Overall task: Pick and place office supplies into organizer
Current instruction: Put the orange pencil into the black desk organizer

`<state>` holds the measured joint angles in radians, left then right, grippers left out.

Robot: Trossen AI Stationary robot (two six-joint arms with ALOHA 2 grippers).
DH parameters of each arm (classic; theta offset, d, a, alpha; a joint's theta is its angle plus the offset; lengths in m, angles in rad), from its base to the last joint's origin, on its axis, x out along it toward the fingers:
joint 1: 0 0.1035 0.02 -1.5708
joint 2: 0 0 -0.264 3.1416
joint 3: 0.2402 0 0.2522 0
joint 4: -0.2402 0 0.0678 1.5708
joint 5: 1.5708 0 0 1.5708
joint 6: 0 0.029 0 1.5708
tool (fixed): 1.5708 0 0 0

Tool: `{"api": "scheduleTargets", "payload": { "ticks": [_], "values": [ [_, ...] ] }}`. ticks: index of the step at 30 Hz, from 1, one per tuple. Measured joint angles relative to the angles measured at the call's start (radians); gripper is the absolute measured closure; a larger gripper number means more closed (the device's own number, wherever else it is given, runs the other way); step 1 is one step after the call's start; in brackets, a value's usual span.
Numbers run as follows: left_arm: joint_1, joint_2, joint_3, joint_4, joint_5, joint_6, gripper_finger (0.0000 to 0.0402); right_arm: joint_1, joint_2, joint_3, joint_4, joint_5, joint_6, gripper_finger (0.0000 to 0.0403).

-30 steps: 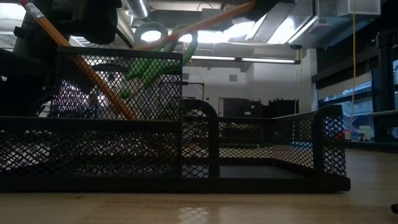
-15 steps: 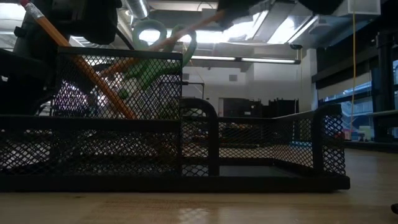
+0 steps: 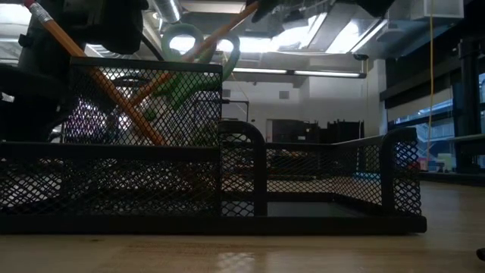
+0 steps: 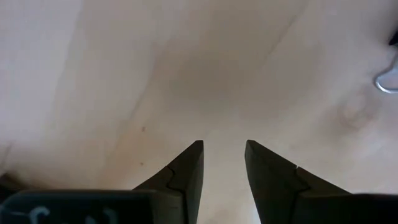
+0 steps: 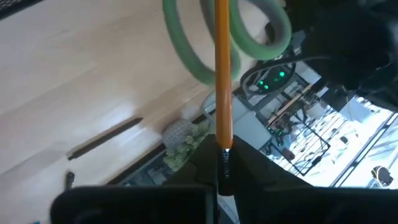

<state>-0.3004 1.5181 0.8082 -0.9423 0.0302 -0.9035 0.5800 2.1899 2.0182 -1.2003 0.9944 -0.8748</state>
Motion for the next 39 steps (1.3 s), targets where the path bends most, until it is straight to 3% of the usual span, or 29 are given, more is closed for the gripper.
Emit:
{"api": "scheduleTargets", "payload": {
  "ticks": [39],
  "values": [
    [0.0, 0.0, 0.0, 0.003, -0.013, 0.0, 0.0288, 0.012, 0.075, -0.001, 0.11, -0.048, -0.047, 0.0354]
  ]
}}
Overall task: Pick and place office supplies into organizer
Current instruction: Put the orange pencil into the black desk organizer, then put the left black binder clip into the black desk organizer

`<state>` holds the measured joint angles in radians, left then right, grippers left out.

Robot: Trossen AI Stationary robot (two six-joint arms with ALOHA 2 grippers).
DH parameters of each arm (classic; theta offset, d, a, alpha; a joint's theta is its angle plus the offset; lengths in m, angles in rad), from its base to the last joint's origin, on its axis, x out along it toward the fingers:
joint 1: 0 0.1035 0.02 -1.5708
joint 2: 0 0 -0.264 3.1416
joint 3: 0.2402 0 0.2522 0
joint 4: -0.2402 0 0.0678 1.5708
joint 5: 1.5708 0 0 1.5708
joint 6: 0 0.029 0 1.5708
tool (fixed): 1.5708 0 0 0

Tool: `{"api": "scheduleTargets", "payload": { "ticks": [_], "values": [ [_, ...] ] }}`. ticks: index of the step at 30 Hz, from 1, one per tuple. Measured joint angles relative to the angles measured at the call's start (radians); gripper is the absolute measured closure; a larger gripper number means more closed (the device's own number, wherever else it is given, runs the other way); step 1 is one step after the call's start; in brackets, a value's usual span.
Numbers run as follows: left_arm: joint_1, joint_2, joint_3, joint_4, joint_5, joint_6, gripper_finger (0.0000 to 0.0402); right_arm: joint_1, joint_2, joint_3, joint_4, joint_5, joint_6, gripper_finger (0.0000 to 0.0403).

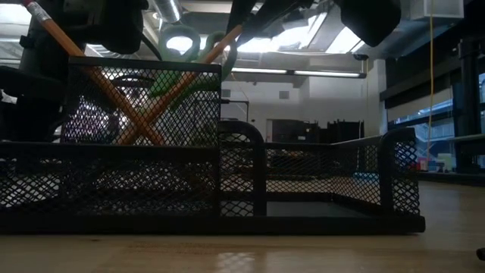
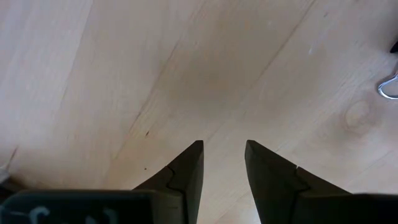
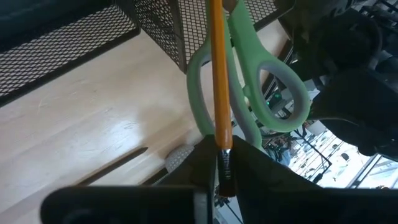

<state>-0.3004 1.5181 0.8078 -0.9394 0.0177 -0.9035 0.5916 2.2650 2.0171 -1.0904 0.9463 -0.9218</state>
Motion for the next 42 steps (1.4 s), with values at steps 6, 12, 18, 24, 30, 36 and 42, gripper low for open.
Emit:
{"api": "scheduleTargets", "payload": {
  "ticks": [6, 12, 18, 24, 30, 36, 42],
  "values": [
    [0.0, 0.0, 0.0, 0.0, 0.0, 0.0, 0.0288, 0.012, 0.0, 0.0, 0.001, 0.001, 0.0, 0.0311],
    [0.0, 0.0, 0.0, 0.0, 0.0, 0.0, 0.0288, 0.024, 0.0, 0.0, 0.002, 0.033, 0.001, 0.026],
    [0.0, 0.0, 0.0, 0.0, 0.0, 0.0, 0.0288, 0.044, -0.004, 0.054, -0.001, 0.037, 0.002, 0.0247],
    [0.0, 0.0, 0.0, 0.0, 0.01, -0.002, 0.0288, 0.046, -0.004, 0.146, -0.017, 0.042, 0.018, 0.0247],
    [-0.023, 0.0, 0.001, -0.001, 0.071, -0.001, 0.0288, 0.046, -0.016, 0.344, -0.147, -0.114, 0.431, 0.0247],
    [-0.121, -0.065, 0.022, -0.006, 0.043, -0.08, 0.0288, 0.027, -0.227, 0.168, -0.249, -0.237, 0.856, 0.0247],
    [-0.253, -0.18, 0.061, 0.042, -0.052, -0.296, 0.0288, 0.012, -0.476, -0.125, -0.2, -0.191, 1.098, 0.0247]
  ]
}}
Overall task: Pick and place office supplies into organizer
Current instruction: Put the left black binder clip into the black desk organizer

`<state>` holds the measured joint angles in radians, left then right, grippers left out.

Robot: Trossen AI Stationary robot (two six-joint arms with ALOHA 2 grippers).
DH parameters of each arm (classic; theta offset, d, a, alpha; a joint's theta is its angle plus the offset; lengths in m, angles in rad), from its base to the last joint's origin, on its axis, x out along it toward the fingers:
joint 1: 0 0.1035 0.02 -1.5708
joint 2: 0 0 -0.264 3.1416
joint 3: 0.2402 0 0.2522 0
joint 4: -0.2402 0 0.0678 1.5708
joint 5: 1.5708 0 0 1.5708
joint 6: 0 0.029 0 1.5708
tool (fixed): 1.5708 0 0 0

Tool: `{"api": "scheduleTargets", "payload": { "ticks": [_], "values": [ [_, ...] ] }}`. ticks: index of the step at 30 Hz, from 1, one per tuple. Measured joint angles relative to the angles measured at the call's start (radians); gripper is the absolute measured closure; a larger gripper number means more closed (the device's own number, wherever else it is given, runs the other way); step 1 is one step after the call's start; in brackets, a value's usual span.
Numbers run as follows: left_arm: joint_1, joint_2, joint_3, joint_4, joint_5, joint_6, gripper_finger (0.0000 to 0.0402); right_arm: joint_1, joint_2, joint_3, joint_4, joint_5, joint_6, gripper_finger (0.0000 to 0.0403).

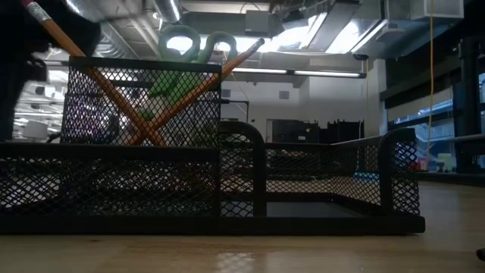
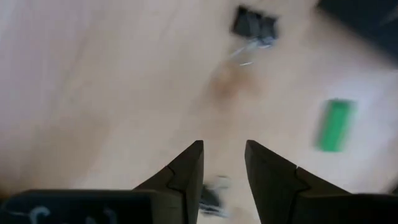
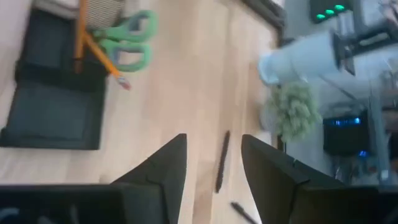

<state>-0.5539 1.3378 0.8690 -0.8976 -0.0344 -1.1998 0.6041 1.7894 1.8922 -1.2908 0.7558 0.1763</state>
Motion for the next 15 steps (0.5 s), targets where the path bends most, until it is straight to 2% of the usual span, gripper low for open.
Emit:
{"api": "scheduleTargets", "payload": {
  "ticks": [3, 6, 10, 15],
  "values": [
    [-0.053, -0.029, 0.017, 0.029, -0.019, -0.153, 0.0288, -0.002, -0.135, -0.218, 0.119, 0.057, 0.058, 0.0247],
    [-0.101, -0.017, 0.038, 0.019, -0.012, -0.208, 0.0291, -0.003, -0.26, -0.427, 0.283, 0.093, 0.086, 0.0247],
    [-0.122, 0.02, 0.045, -0.019, 0.131, -0.285, 0.03, -0.013, -0.372, -0.64, 0.524, 0.098, 0.077, 0.0247],
    [-0.115, 0.06, 0.045, -0.058, 0.293, -0.467, 0.0307, -0.053, -0.435, -0.799, 0.715, 0.101, 0.051, 0.0247]
  ]
}}
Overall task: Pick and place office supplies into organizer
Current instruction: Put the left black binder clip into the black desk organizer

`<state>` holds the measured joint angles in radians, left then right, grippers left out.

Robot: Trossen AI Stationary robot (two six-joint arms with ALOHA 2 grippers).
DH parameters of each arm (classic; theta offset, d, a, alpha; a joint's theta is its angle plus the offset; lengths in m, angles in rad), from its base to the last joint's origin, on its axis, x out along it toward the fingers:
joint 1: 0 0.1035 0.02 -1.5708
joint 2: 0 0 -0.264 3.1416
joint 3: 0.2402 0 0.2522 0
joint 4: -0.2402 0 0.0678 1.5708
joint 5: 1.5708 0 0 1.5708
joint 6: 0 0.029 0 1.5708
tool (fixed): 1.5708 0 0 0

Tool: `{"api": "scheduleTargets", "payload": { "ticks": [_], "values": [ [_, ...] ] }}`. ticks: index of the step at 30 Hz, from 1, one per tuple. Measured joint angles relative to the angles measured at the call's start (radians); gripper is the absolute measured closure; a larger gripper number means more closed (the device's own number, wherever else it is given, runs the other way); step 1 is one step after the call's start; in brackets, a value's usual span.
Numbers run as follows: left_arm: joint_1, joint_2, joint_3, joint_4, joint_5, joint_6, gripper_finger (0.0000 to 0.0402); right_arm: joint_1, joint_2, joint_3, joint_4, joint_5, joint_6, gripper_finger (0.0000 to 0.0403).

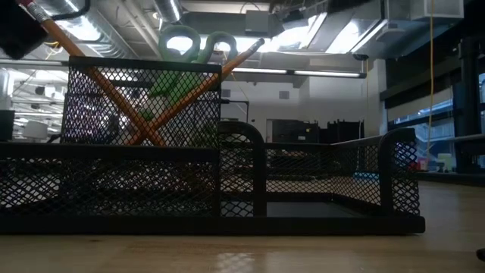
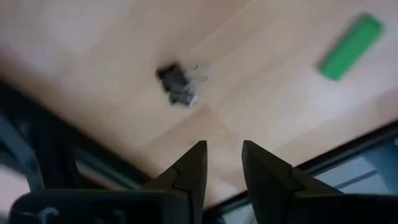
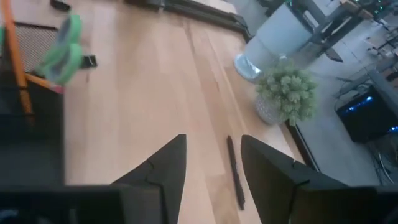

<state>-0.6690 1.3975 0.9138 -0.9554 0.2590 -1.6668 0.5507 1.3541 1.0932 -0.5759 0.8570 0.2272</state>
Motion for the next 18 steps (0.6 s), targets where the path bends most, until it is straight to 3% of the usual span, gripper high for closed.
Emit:
{"api": "scheduleTargets", "payload": {
  "ticks": [7, 18],
  "values": [
    [0.028, 0.055, 0.0, -0.021, 0.026, -0.127, 0.0323, -0.072, 0.0, -0.11, 0.104, -0.003, -0.046, 0.0247],
    [0.1, 0.163, 0.0, -0.042, 0.048, -0.099, 0.0333, -0.165, 0.0, -0.151, 0.158, -0.019, -0.212, 0.0247]
  ]
}}
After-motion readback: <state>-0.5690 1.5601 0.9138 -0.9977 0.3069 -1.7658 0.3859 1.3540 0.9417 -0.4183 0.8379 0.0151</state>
